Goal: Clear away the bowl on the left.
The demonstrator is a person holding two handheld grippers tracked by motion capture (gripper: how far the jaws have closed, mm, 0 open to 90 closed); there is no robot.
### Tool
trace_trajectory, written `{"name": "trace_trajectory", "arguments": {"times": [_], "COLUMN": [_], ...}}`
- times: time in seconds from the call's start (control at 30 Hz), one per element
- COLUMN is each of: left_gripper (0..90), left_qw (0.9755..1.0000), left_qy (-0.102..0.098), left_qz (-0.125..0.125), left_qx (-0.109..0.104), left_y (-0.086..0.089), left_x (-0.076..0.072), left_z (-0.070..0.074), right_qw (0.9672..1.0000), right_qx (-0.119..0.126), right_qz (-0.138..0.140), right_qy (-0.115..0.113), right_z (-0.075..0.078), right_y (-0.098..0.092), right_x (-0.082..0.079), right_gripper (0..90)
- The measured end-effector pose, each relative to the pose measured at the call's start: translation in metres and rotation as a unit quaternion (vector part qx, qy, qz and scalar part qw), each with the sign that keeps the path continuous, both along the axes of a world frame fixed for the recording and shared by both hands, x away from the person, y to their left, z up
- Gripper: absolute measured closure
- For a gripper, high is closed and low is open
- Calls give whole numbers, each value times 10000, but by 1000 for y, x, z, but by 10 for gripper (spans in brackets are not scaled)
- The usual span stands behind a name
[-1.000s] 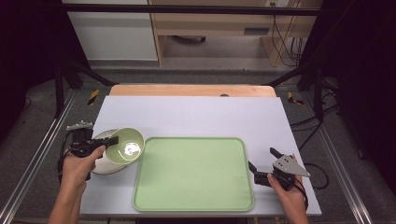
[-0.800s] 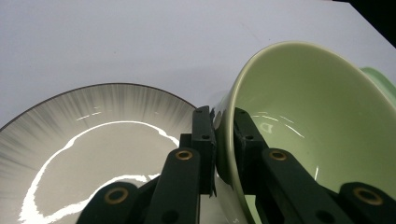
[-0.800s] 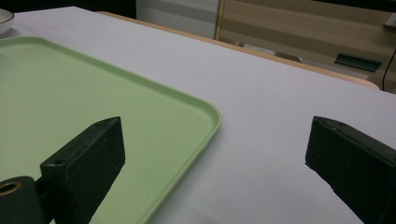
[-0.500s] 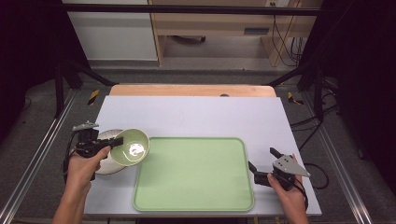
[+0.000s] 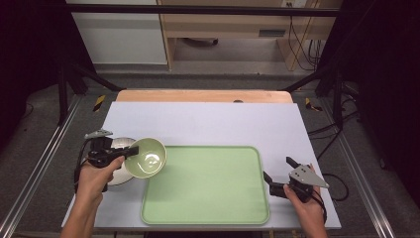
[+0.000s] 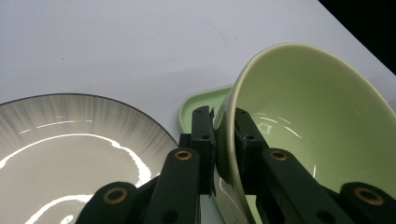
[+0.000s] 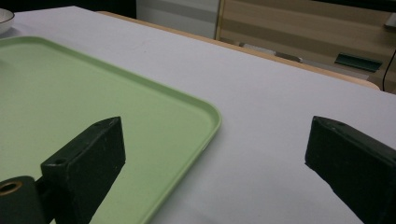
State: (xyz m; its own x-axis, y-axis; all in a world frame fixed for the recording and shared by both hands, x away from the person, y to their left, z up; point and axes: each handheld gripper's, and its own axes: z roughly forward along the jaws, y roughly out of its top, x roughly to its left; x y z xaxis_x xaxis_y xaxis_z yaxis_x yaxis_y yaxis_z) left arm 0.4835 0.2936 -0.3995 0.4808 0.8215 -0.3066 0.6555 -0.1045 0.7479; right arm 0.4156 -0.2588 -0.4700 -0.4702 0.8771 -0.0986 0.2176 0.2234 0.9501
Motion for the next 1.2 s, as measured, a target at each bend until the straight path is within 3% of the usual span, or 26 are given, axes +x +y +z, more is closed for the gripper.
{"name": "trace_trajectory", "arguments": {"times": [0.3, 0.5, 0.97, 1.2], "left_gripper": [815, 815, 815, 818], "left_qw": [9999, 9992, 9961, 9955], "left_qy": [16, 71, 235, 250], "left_qz": [-166, -352, -788, -830], "left_qx": [39, 183, 326, 386], "left_y": [-17, -32, -72, -88], "left_x": [0, 0, -2, -4], "left_z": [-3, -8, -24, -30], "right_qw": [10000, 10000, 10000, 10000], "right_qx": [1, 0, -14, -18], "right_qz": [-1, -4, 6, 5], "right_qy": [-7, -30, -33, -17], "right_z": [1, 1, 1, 1], "right_y": [0, -1, -1, 0], "right_x": [0, 0, 0, 0], "right_gripper": [51, 52, 52, 52]}}
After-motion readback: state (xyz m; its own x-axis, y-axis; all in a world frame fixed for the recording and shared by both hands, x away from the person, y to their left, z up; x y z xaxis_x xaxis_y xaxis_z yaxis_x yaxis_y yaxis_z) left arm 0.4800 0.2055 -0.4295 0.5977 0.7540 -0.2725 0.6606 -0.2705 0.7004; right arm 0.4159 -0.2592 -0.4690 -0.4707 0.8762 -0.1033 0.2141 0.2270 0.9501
